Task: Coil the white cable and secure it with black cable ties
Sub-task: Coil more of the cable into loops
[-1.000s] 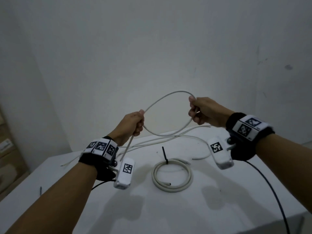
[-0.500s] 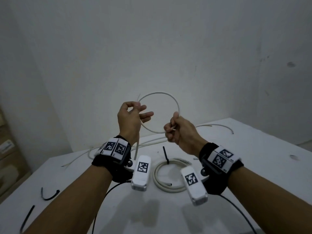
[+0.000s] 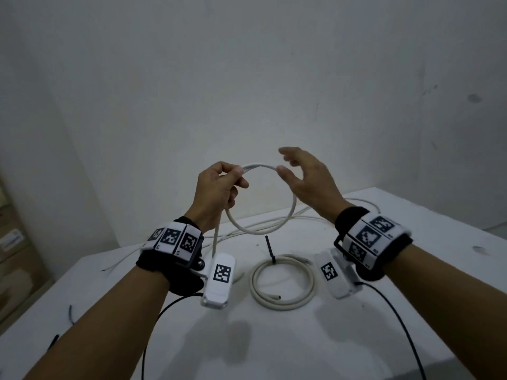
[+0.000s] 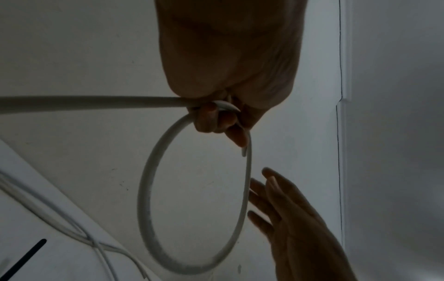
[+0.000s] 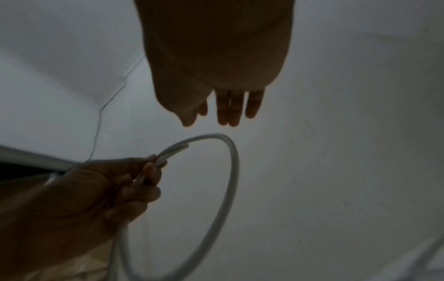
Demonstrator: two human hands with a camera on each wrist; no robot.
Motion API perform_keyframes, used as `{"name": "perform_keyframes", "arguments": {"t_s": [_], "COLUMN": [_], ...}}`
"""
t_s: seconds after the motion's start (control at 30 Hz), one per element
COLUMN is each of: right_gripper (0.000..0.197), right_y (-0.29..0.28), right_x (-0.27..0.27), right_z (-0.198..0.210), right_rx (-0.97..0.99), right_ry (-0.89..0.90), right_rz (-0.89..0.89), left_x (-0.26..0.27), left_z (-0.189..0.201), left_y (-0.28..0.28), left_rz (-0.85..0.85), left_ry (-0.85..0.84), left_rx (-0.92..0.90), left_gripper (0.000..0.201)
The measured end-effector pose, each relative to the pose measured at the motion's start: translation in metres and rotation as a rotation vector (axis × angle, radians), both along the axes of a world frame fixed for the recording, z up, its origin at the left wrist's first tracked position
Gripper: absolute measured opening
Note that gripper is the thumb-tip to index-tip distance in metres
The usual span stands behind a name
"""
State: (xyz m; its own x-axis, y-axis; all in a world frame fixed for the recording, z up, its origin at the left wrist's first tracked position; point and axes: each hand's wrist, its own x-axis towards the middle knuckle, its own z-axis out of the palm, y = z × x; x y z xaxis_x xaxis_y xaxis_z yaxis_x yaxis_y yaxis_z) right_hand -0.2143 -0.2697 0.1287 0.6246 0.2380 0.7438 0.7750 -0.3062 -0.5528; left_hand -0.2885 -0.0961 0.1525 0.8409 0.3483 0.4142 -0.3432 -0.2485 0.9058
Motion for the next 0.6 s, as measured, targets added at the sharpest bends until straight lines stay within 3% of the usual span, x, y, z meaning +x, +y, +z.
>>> {"name": "perform_keyframes", "arguments": {"t_s": [0.1, 0.2, 0.47, 0.6], "right_gripper": [0.039, 0.019, 0.025, 0.025], "right_y": [0.005, 0.009, 0.006, -0.002], "right_x": [0.002, 0.002, 0.002, 0.007], "right_z": [0.022, 0.034, 0.023, 0.013], "right_rx": [-0.348, -0.516, -0.339, -0.110], "right_ry": [-0.040, 0.063, 0.083, 0.184], "right_rz": [0.020, 0.140, 0.061, 0.057], "left_x": [-0.002, -0.004, -0.009, -0.011], "left_z": [-0.001, -0.002, -0.001, -0.007], "left_y": [-0.006, -0.012, -0.009, -0.007], "left_rz": [-0.059, -0.088, -0.067, -0.062], "left_ry": [0.058, 0.088, 0.093, 0.111], "left_rx": [0.057, 0.110, 0.013, -0.063], "left_gripper": [0.011, 0.013, 0.014, 0.016]}}
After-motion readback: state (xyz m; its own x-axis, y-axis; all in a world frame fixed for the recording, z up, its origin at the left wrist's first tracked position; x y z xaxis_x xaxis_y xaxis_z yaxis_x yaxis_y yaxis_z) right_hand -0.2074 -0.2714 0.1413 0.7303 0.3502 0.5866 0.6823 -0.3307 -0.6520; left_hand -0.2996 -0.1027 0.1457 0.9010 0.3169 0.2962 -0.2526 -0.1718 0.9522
